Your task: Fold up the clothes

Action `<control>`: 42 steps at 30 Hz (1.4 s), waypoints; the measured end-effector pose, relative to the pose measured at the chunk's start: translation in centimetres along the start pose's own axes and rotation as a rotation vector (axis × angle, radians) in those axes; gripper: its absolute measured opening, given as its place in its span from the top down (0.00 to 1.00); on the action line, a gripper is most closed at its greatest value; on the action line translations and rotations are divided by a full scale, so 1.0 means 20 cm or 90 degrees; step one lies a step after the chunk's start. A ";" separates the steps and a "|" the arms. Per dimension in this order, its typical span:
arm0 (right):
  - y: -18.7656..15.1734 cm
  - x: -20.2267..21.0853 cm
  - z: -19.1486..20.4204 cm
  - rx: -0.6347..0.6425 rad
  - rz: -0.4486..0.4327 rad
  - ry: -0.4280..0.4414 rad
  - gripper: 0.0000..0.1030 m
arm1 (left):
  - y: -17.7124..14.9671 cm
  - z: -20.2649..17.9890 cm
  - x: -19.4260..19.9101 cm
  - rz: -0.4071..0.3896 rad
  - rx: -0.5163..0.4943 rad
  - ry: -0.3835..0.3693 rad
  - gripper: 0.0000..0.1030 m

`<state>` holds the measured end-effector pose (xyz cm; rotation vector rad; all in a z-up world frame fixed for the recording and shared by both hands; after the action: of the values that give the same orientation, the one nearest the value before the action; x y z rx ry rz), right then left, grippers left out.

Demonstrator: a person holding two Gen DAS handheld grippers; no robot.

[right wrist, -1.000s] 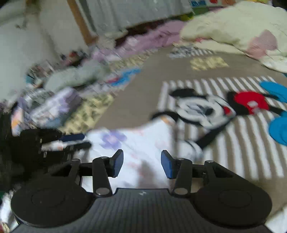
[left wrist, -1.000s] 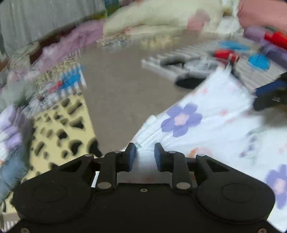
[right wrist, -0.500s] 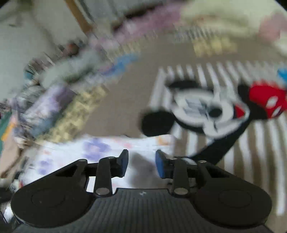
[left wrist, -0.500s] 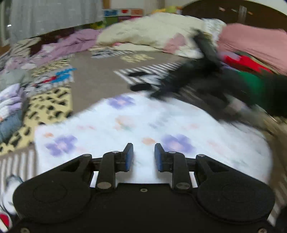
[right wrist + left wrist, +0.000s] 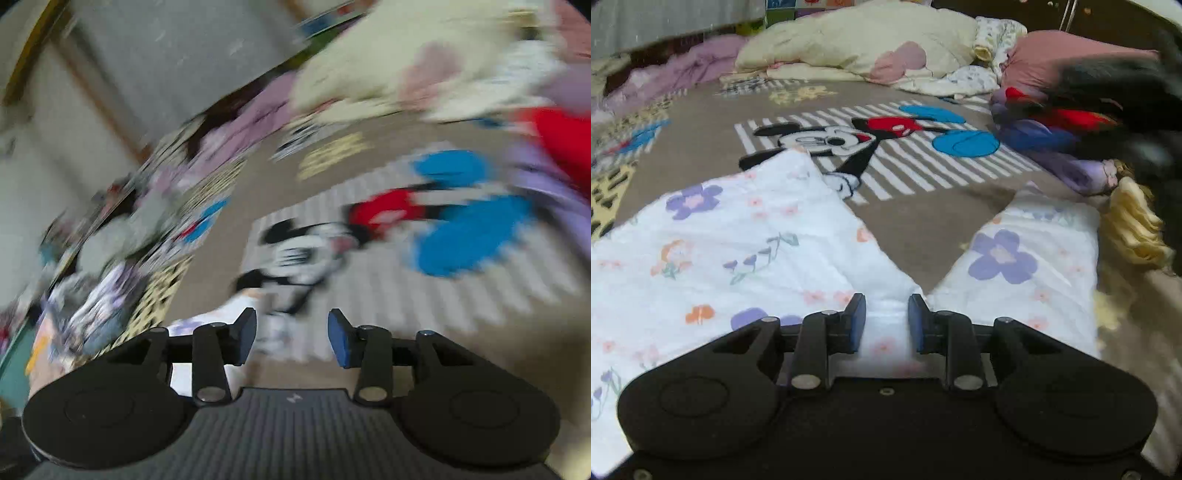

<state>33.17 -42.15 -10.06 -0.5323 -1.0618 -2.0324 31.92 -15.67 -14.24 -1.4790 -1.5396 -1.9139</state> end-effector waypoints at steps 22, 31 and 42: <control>-0.48 0.08 -0.46 -0.260 -0.116 0.049 0.82 | -0.29 -0.06 0.35 -0.017 0.032 0.053 0.79; -0.38 0.29 -0.24 -0.031 -0.173 -0.114 0.81 | -0.69 0.00 0.66 -0.026 0.102 0.061 0.76; -0.48 0.30 -0.04 0.004 -0.142 -0.161 0.54 | -1.07 0.31 0.98 -0.051 0.344 0.101 0.59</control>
<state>21.91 -41.93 -11.37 -0.7097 -1.3276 -2.1955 11.11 5.14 -10.80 -1.0202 -1.8642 -1.4405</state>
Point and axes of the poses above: each gripper's, at about its wrist camera, not at the fingertips, and x roughly against the way its jaws point, z to its left, y to its top, the point moved 2 cm from there along -x, roughly the way its jaws point, and after that the axes turned 14 degrees about z, right-handed, at the moved point
